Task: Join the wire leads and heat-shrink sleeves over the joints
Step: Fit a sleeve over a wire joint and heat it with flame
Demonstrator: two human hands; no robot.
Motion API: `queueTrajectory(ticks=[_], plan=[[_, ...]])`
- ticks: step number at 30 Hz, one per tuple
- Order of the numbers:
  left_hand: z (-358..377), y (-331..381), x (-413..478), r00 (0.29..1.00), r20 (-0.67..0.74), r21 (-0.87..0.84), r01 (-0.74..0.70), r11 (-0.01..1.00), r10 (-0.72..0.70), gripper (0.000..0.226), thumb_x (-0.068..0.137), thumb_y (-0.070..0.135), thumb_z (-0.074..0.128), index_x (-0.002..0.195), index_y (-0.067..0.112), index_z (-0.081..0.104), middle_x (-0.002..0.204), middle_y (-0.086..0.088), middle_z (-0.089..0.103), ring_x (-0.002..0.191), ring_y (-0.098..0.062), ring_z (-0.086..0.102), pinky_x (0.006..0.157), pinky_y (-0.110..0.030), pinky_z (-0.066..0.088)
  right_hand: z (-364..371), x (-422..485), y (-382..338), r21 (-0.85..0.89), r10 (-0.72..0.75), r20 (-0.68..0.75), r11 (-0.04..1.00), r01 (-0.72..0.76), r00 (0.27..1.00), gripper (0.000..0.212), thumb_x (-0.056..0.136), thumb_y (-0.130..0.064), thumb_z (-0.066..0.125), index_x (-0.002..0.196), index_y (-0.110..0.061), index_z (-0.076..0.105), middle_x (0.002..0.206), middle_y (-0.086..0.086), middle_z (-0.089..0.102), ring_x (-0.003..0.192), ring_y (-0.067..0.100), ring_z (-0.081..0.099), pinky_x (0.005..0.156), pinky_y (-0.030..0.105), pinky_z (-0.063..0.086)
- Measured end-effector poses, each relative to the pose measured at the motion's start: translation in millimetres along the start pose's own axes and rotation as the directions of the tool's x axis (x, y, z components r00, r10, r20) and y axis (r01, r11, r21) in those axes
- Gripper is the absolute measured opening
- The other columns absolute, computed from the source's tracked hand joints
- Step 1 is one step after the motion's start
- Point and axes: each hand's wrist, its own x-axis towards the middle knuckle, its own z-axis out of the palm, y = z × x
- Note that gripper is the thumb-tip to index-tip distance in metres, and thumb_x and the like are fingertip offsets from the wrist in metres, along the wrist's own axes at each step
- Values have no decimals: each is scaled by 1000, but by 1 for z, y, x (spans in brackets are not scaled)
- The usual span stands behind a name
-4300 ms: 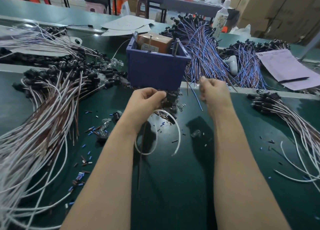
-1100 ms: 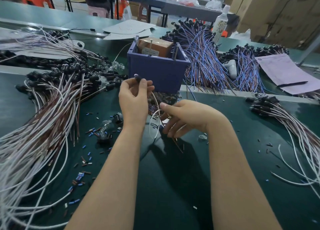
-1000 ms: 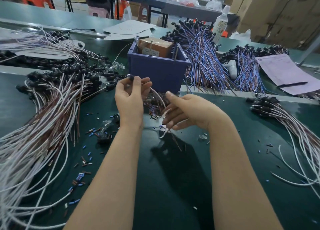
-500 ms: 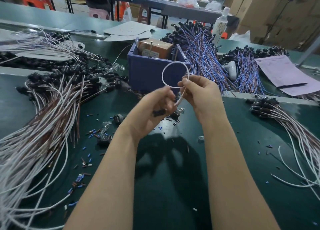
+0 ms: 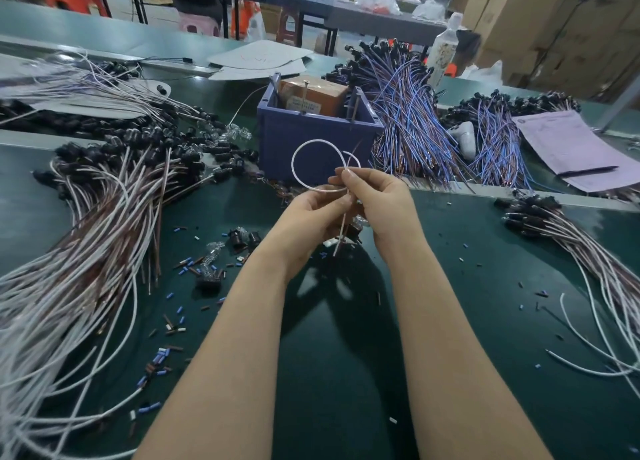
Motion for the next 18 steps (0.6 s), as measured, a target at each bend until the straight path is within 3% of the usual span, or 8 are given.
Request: queueTrajectory(ticks=[5,9,12,14,16,18], plan=[[0,-3,1,999,-39,30,-9,1000,10,10,92,14,59,93,22,66,84,4,70,86,-16,62,84,-31,47,2,0,-1,-35,-44,-6,998,44,999,13,92,-3,56,87,-9,67,71,-4,71,66,7,68,58,19,54],[-7,5,0,987,-138,-50,71,996,-78,26,92,2,44,92,19,65,81,5,72,77,-10,65,70,-22,51,-4,2,-2,-35,-69,-37,997,68,997,23,92,-3,52,77,-15,66,63,-4,69,62,9,65,62,22,54],[-9,10,4,955,-256,-207,96,974,-148,24,99,14,39,93,14,62,77,4,71,74,-10,65,67,-23,50,-9,2,-4,-14,-54,52,998,55,997,31,90,-1,49,69,-18,65,62,-2,68,62,9,63,67,24,51],[-5,12,4,979,-168,-287,59,956,-111,33,103,23,34,96,8,62,81,-2,70,76,-12,66,72,-27,56,-8,0,-3,-42,-18,157,999,25,987,32,89,0,48,68,-16,65,64,-2,69,64,10,63,68,24,53],[-3,12,1,995,-102,-289,-15,957,-15,28,102,16,37,98,4,62,80,-4,70,75,-14,67,76,-28,58,-5,-1,-2,-61,17,218,998,-4,976,29,90,1,49,71,-14,65,70,-4,70,66,10,64,67,23,54],[-4,14,0,988,-142,-246,-87,965,53,20,99,10,43,92,6,62,75,-2,70,70,-12,67,68,-24,57,-7,-3,-5,-85,21,240,996,0,971,22,91,-1,54,77,-14,66,76,-4,70,73,12,64,73,26,55]])
